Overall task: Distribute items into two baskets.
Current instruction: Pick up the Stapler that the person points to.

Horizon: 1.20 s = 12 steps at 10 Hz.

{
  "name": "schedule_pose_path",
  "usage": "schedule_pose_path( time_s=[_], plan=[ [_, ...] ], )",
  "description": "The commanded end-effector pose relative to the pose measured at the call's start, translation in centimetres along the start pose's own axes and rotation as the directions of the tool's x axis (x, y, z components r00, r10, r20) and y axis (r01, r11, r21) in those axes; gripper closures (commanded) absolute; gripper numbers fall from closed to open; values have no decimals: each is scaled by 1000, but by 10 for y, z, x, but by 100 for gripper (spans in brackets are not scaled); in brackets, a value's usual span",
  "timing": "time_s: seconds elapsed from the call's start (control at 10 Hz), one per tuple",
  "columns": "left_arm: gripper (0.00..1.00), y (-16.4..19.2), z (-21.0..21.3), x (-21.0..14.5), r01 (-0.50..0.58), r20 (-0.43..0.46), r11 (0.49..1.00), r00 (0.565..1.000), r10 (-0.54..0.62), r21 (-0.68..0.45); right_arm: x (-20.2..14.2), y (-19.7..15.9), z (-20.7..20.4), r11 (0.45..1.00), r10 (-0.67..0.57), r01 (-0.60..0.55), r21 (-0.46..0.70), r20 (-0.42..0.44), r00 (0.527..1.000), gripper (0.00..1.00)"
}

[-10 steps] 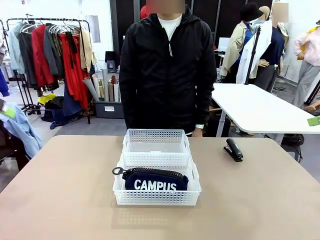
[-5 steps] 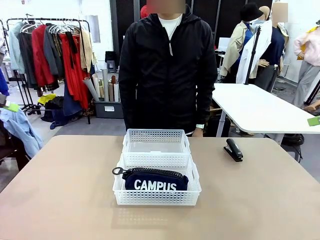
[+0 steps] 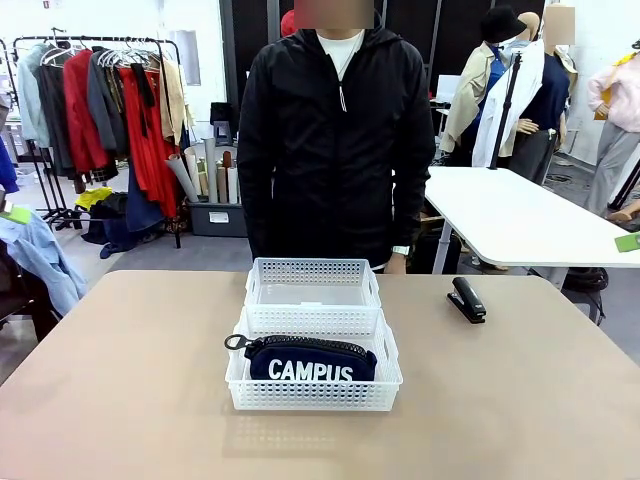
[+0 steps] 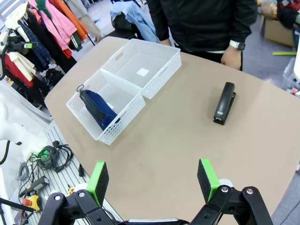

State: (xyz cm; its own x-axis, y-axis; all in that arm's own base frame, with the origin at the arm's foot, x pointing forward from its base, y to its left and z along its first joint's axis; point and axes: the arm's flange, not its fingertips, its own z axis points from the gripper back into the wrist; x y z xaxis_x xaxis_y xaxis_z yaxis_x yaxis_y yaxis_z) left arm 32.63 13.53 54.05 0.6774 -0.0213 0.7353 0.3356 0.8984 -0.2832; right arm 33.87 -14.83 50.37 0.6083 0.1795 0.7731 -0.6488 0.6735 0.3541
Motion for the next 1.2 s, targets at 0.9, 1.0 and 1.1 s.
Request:
schedule_pose_path(
  time_s=[0.9,1.0,1.1],
  plan=[
    [0,-3,-1,1,-3,0,1000,1000,3,-9,4,-2,-1,1000,23,-23,13,37,999,0],
    [0,-3,-1,1,-3,0,1000,1000,3,-9,4,-2,-1,1000,23,-23,13,37,999,0],
    [0,-3,-1,1,-3,0,1000,1000,3,-9,4,-2,-1,1000,23,-23,13,37,999,0]
  ],
)
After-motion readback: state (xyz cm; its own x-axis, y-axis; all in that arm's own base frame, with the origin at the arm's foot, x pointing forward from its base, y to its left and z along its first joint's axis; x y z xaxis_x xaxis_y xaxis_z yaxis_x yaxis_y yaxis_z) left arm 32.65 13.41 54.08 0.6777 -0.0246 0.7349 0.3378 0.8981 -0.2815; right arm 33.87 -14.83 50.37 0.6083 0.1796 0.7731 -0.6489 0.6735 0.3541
